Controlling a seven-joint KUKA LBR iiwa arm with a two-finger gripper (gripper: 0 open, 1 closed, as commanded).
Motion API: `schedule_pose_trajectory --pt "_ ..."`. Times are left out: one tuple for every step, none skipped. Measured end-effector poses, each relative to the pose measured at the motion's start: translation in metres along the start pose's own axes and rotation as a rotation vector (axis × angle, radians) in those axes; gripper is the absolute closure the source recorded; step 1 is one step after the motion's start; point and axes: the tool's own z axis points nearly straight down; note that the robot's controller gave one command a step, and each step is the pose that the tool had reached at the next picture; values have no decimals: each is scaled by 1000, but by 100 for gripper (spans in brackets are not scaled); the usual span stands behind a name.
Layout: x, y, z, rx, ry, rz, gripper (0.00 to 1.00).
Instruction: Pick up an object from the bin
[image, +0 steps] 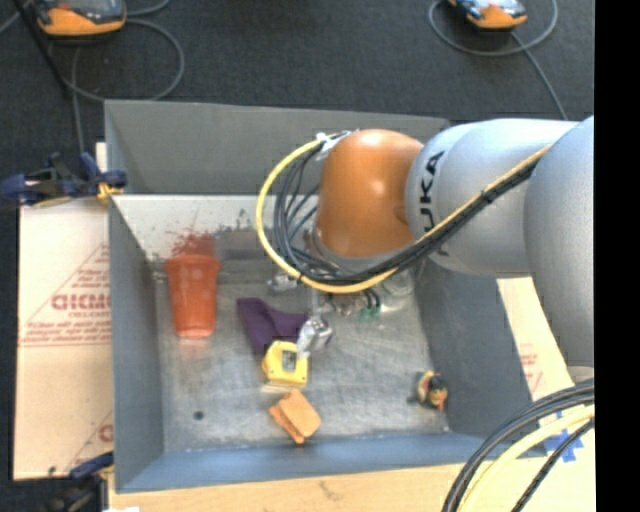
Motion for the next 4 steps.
schedule_pose_trajectory --pt "-13 11 -3 -2 -3 9 0" --pt "-27 5 -13 0 -3 66 0" --pt "-20 1 37 -2 -7 134 0" --pt "-19 1 34 -1 -1 137 100"
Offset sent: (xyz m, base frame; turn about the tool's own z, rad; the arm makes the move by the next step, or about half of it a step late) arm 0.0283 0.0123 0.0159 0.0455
